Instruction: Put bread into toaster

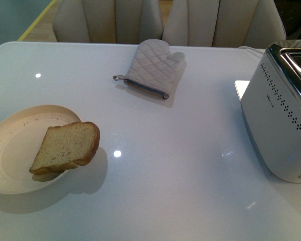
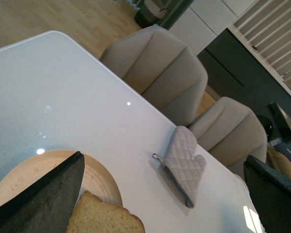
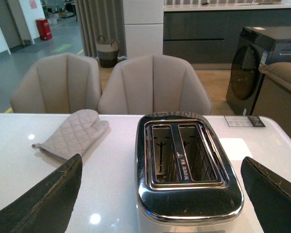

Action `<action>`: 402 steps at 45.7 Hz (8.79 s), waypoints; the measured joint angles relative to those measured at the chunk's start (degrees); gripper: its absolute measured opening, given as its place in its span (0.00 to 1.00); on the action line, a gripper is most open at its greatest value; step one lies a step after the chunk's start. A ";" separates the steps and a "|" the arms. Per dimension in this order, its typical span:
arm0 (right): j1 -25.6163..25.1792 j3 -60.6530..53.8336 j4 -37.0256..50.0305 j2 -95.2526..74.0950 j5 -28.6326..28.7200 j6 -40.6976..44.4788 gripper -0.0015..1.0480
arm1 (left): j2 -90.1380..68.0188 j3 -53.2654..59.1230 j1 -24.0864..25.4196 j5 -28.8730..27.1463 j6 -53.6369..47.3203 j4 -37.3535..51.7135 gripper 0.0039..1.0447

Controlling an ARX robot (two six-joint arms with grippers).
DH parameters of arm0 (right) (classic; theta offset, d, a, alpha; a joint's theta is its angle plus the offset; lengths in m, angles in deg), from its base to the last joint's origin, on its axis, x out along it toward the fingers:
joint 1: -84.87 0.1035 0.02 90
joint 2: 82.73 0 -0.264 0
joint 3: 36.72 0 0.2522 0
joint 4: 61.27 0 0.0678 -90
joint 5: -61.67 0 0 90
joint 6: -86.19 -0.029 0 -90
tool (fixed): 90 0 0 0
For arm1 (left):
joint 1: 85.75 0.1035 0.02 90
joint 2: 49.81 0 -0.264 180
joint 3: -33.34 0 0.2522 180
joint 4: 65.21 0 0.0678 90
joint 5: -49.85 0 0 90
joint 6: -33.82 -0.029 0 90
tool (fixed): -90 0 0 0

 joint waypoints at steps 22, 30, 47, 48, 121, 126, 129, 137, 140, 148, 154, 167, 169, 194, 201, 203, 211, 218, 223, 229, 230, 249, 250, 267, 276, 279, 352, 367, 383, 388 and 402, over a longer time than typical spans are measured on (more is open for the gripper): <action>0.00 0.00 0.00 0.00 0.00 0.00 0.91 | -48.13 -15.12 6.91 -0.61 -7.13 11.17 0.94; 0.00 0.00 0.00 0.00 0.00 0.00 0.91 | -54.88 -17.27 8.20 -2.01 -10.73 11.21 0.94; 0.00 0.00 0.00 0.00 0.00 0.00 0.91 | -65.64 -22.77 5.18 -5.68 -16.98 9.38 0.94; 0.00 0.00 0.00 0.00 0.00 0.00 0.91 | -66.62 -23.26 4.83 -6.05 -17.46 9.14 0.94; 0.00 0.00 0.00 0.00 0.00 0.00 0.91 | -70.18 -32.83 -32.50 -12.02 1.64 -6.40 0.06; 0.00 0.00 0.00 0.00 0.00 0.00 0.91 | -70.16 -32.22 -32.98 -11.41 1.66 -6.36 0.26; 0.00 0.00 0.00 0.02 0.00 0.00 0.91 | -68.96 -30.73 -32.30 -11.52 1.97 -5.51 0.39; 0.00 0.00 0.00 0.02 0.00 0.00 0.91 | -57.79 -25.07 -27.89 -12.50 3.48 -1.66 0.67; 0.00 0.00 0.00 0.02 0.00 0.00 0.91 | -50.10 -21.90 -25.73 -13.51 4.04 0.13 0.79; 0.00 0.00 0.00 0.00 0.00 0.00 0.91 | -32.41 -13.27 -23.08 -15.52 4.87 2.84 0.94; 0.00 0.00 0.00 0.02 0.02 0.00 0.91 | -7.98 -2.29 -22.25 -19.89 -3.15 7.48 0.84; 0.00 0.00 0.00 0.00 0.00 0.00 0.91 | 52.74 8.50 -11.47 -9.90 -32.54 -37.57 0.34; 0.00 0.00 0.00 0.02 -0.02 0.00 0.91 | 60.13 9.90 -10.19 -9.86 -33.55 -40.48 0.24; 0.00 0.00 -0.02 0.02 0.02 0.00 0.91 | 66.47 13.73 -9.99 -9.03 -35.17 -40.74 0.03; 2.86 2.75 -7.78 -3.56 -8.24 -1.73 0.91 | 66.47 13.73 -9.99 -9.01 -35.19 -40.74 0.03; 6.19 5.64 -14.47 -8.72 -15.78 -3.50 0.91 | 66.47 13.73 -9.99 -9.11 -35.19 -40.74 0.03; 21.03 12.13 -10.60 -28.68 -25.22 -9.66 0.91 | 66.51 13.73 -9.99 -9.03 -35.19 -40.74 0.34; 22.27 18.34 0.74 -44.96 -19.58 -13.94 0.91 | 66.51 13.73 -9.99 -9.03 -35.19 -40.74 0.60; 22.71 21.70 6.73 -57.11 -14.62 -17.44 0.91 | 66.51 13.73 -9.99 -9.05 -35.19 -40.74 0.75; 22.84 26.21 13.11 -71.67 -11.41 -20.37 0.91 | 66.51 13.73 -9.99 -9.03 -35.21 -40.74 0.92; 22.84 26.75 13.66 -73.07 -11.19 -20.65 0.91 | 66.51 13.73 -9.99 -9.03 -35.21 -40.74 0.94; 22.73 43.95 18.91 -108.08 -3.72 -33.97 0.91 | 66.51 13.73 -9.99 -9.03 -35.34 -40.74 0.94; 22.71 44.50 18.97 -109.33 -3.69 -34.58 0.91 | 66.51 13.73 -9.99 -9.03 -35.34 -40.74 0.94; 20.52 52.22 18.88 -123.99 0.17 -45.75 0.91 | 66.51 13.73 -9.99 -9.03 -35.34 -40.74 0.94; 19.80 54.95 19.06 -127.95 2.64 -50.10 0.91 | 66.51 13.73 -9.99 -9.05 -35.34 -40.74 0.94; 19.63 55.54 19.58 -129.55 4.04 -51.63 0.91 | 66.51 13.73 -9.99 -9.03 -35.34 -40.74 0.94; -0.83 47.89 7.32 -78.86 -3.52 3.06 0.03 | 66.51 13.73 -9.99 -9.03 -35.34 -40.74 0.94; -0.83 46.90 8.79 -81.15 -4.42 3.04 0.03 | 66.51 13.73 -9.99 -9.03 -35.34 -40.74 0.94; -0.83 45.75 9.55 -82.23 -4.61 3.06 0.03 | 66.51 13.73 -9.99 -9.03 -35.34 -40.74 0.94; -0.79 45.59 8.68 -82.23 -4.74 3.28 0.03 | 66.51 13.73 -9.99 -9.03 -35.34 -40.74 0.94; -0.52 45.59 4.37 -84.65 -5.77 3.58 0.03 | 66.51 13.73 -9.99 -9.03 -35.34 -40.74 0.94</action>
